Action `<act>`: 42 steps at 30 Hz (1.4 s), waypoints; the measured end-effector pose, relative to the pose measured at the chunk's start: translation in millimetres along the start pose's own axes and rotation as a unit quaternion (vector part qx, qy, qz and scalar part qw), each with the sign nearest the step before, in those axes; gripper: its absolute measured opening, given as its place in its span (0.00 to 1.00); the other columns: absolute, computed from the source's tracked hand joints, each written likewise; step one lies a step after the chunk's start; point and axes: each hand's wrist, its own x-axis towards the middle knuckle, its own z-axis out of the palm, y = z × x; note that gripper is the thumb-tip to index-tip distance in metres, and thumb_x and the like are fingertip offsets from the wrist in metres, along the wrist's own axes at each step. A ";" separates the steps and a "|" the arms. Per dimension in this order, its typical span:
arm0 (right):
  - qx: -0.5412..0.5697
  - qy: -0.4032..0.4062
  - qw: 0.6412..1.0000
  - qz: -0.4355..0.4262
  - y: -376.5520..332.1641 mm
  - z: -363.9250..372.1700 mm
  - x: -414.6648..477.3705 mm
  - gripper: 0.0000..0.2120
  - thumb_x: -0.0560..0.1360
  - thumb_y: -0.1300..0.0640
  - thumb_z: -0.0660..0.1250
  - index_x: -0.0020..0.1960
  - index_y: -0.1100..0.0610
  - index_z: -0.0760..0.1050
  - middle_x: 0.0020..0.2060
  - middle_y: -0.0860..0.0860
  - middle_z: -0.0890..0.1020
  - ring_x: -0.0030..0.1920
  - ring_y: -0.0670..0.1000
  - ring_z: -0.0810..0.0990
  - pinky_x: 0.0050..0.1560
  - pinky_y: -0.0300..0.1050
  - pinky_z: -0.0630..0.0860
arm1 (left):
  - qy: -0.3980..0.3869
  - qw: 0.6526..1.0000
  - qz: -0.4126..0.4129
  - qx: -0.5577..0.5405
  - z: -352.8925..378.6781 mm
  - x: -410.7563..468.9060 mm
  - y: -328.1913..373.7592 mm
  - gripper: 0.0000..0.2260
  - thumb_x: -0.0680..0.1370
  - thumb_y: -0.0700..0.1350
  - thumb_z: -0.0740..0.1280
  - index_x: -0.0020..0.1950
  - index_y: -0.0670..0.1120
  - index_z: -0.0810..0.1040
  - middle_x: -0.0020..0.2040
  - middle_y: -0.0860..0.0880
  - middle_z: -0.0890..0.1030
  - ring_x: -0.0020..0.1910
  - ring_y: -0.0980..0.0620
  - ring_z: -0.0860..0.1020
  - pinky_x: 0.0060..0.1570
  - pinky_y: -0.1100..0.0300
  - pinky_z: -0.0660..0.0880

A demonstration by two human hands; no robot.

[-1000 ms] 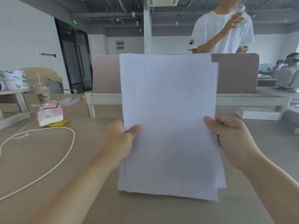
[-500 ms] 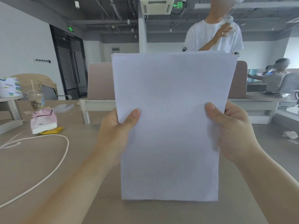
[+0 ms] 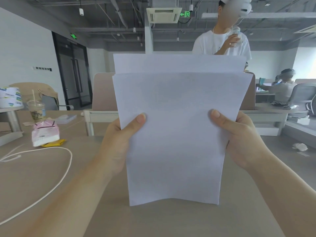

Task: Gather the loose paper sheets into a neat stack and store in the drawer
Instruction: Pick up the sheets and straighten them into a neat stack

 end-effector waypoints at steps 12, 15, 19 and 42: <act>-0.008 0.020 1.000 0.000 3.0 0.9 -0.2 0.16 0.65 0.55 0.71 0.51 0.59 0.82 0.47 0.54 0.87 0.46 0.55 0.86 0.41 0.46 0.81 | 0.055 0.996 0.061 0.043 1.2 2.7 -0.1 0.13 0.65 0.47 0.70 0.48 0.47 0.81 0.37 0.56 0.86 0.36 0.58 0.85 0.31 0.66 0.78; -0.001 0.024 1.000 0.017 5.8 1.5 -1.1 0.16 0.66 0.55 0.70 0.52 0.60 0.82 0.47 0.54 0.87 0.46 0.56 0.86 0.42 0.46 0.81 | 0.056 0.998 0.039 0.010 0.6 2.4 -4.1 0.09 0.66 0.47 0.68 0.44 0.48 0.83 0.36 0.54 0.86 0.35 0.57 0.85 0.30 0.65 0.78; 0.000 0.037 0.999 0.023 8.1 4.5 -0.9 0.15 0.65 0.55 0.72 0.50 0.60 0.82 0.47 0.55 0.87 0.46 0.56 0.87 0.42 0.47 0.82 | 0.051 0.999 0.012 -0.004 6.0 2.6 -8.0 0.06 0.67 0.45 0.69 0.33 0.49 0.86 0.33 0.54 0.86 0.32 0.57 0.84 0.28 0.65 0.78; -0.010 0.041 0.998 0.043 -0.5 -13.5 -0.3 0.15 0.68 0.58 0.70 0.53 0.62 0.82 0.48 0.56 0.87 0.47 0.57 0.86 0.42 0.48 0.82 | 0.110 0.961 0.126 0.222 19.8 16.3 -13.9 0.11 0.76 0.51 0.66 0.35 0.52 0.78 0.26 0.57 0.79 0.25 0.69 0.75 0.25 0.76 0.67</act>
